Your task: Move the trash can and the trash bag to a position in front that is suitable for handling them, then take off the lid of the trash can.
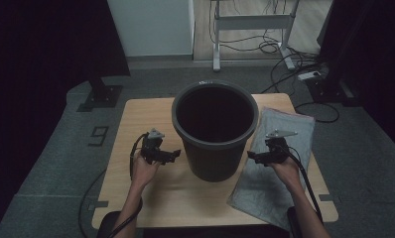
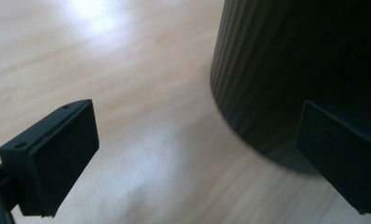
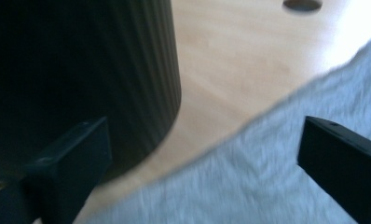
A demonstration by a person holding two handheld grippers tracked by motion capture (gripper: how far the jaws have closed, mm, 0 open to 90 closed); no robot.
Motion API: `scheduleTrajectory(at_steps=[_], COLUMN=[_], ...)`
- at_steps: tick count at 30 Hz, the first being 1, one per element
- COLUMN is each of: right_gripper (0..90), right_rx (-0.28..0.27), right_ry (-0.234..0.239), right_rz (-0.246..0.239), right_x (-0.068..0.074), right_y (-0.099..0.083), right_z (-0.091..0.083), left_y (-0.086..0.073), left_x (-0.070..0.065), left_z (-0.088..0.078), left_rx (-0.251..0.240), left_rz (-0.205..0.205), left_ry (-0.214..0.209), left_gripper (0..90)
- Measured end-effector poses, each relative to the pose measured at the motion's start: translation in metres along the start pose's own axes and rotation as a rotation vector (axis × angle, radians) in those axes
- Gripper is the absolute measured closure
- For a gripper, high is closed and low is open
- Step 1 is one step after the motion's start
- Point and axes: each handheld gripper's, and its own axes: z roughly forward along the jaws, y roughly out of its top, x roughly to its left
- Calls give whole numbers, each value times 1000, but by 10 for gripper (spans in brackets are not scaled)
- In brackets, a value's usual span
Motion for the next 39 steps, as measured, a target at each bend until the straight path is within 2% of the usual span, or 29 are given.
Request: scheduleTrajectory(at_steps=[4,6,8,10,15,17,21,25,28,30,36,39], right_gripper=[0,0,0,0,0,0,0,0,0,0,0,0], right_rx=[41,54,59,54,72,84,108,96,113,114,114,114], right_ry=[-28,-37,-44,-45,-67,-71,-94,-108,-132,-131,-131,-131], right_rz=[-35,-34,-20,-6,23,26,16,-1,-31,-32,-32,-32], right_x=[-1,-3,-6,-8,-14,-16,-18,-19,-15,-14,-14,-14], right_y=[-17,-26,-35,-42,-62,-68,-77,-83,-83,-83,-83,-83], right_z=[-7,-10,-14,-16,-18,-17,-16,-14,-12,-12,-12,-12], left_y=[-24,-33,-44,-54,-72,-73,-74,-75,-76,-76,-76,-73], left_x=[0,1,2,1,-3,-7,-11,-10,-9,-8,-8,-8], left_z=[-3,-5,-5,-4,5,6,9,9,10,11,11,12], left_rx=[18,17,19,38,113,141,157,139,123,113,113,132], left_rz=[-12,-37,-57,-60,-44,-19,25,36,35,38,36,30], left_ry=[-3,-12,-28,-17,2,27,58,50,53,47,45,52], left_gripper=[0,0,0,0,0,0,0,0,0,0,0,0])
